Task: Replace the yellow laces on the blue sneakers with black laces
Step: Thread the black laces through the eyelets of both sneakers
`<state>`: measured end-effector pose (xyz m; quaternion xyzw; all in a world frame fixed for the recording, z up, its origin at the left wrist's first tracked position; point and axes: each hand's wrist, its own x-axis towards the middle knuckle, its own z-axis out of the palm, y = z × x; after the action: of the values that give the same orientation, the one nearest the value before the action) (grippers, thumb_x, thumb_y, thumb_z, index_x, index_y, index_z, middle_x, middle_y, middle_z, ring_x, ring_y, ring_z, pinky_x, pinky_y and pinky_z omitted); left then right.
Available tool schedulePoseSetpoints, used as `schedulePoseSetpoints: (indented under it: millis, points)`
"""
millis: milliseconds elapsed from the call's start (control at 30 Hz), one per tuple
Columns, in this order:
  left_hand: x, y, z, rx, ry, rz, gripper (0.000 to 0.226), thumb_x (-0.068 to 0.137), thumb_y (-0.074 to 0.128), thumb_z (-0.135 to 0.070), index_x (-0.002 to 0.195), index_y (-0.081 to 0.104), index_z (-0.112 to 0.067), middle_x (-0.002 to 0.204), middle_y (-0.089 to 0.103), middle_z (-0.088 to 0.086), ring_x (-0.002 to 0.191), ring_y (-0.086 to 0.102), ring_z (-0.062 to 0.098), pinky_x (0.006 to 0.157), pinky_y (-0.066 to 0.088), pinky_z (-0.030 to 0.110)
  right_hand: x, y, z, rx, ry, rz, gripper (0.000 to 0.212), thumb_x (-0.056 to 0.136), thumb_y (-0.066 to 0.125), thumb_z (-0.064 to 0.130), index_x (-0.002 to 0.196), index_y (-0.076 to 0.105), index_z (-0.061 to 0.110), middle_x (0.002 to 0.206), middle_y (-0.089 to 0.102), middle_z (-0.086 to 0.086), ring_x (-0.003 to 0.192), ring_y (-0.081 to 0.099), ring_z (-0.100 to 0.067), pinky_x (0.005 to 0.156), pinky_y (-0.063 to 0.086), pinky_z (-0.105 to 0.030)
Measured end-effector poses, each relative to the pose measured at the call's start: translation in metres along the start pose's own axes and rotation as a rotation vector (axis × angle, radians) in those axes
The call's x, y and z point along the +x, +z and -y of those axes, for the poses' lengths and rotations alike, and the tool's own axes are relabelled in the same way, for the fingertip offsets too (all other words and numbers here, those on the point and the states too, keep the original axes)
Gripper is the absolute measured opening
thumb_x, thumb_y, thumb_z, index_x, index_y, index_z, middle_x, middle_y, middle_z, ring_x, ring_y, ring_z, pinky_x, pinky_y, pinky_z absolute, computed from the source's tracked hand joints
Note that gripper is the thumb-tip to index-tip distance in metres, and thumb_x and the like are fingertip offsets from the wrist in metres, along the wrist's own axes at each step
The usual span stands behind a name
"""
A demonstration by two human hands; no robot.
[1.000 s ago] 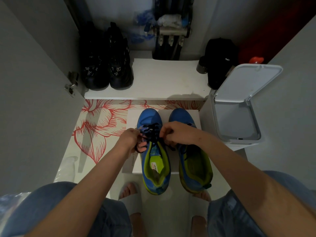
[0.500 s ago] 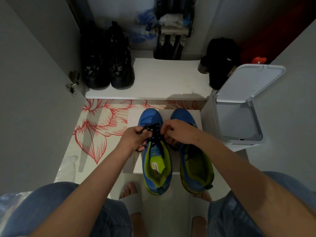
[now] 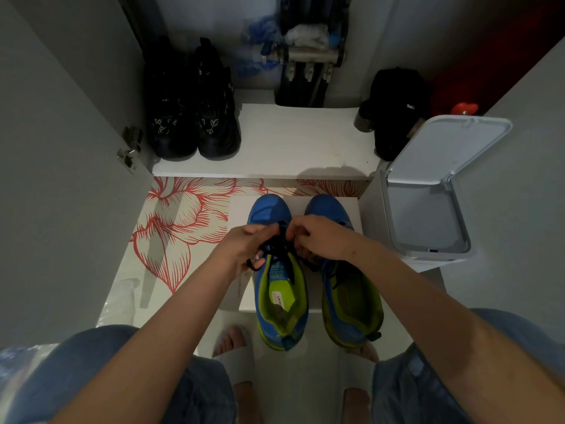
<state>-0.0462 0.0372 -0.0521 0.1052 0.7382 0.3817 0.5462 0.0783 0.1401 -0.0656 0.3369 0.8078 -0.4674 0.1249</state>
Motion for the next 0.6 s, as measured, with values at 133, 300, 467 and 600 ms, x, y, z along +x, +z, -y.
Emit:
schedulePoseSetpoints:
  millis: [133, 300, 467, 600]
  points:
    - [-0.005, -0.002, -0.004, -0.333, -0.150, -0.004, 0.040, 0.101, 0.040, -0.032, 0.068, 0.055, -0.015, 0.058, 0.051, 0.002, 0.057, 0.039, 0.012, 0.053, 0.039, 0.022, -0.002, 0.002, -0.001, -0.027, -0.047, -0.015, 0.021, 0.098, 0.041, 0.012, 0.112, 0.057, 0.011, 0.089, 0.056, 0.002, 0.078, 0.055, -0.010, 0.065, 0.044, -0.016]
    - [-0.003, -0.004, -0.002, -0.156, -0.112, 0.033, 0.040, 0.092, 0.050, -0.048, 0.075, 0.063, -0.014, 0.067, 0.050, 0.001, 0.058, 0.040, 0.011, 0.054, 0.040, 0.021, 0.002, -0.001, -0.002, -0.032, -0.091, -0.082, 0.021, 0.097, 0.049, 0.022, 0.110, 0.061, 0.012, 0.100, 0.062, 0.000, 0.083, 0.054, -0.008, 0.067, 0.039, -0.017]
    - [0.001, 0.000, 0.000, -0.067, -0.030, 0.011, 0.021, 0.092, 0.058, -0.033, 0.083, 0.065, -0.015, 0.071, 0.056, 0.000, 0.061, 0.048, 0.009, 0.049, 0.041, 0.016, 0.007, 0.005, 0.001, 0.038, -0.125, -0.096, 0.021, 0.087, 0.066, 0.017, 0.106, 0.066, 0.009, 0.091, 0.055, 0.008, 0.071, 0.047, 0.004, 0.063, 0.036, -0.005]
    - [0.004, -0.002, 0.002, -0.129, -0.069, -0.023, 0.026, 0.098, 0.048, -0.028, 0.075, 0.055, -0.017, 0.077, 0.052, 0.001, 0.068, 0.046, 0.009, 0.043, 0.044, 0.015, 0.010, 0.006, 0.004, 0.084, -0.149, -0.136, 0.016, 0.083, 0.069, 0.012, 0.097, 0.071, 0.004, 0.076, 0.050, 0.017, 0.071, 0.049, 0.003, 0.066, 0.039, -0.004]
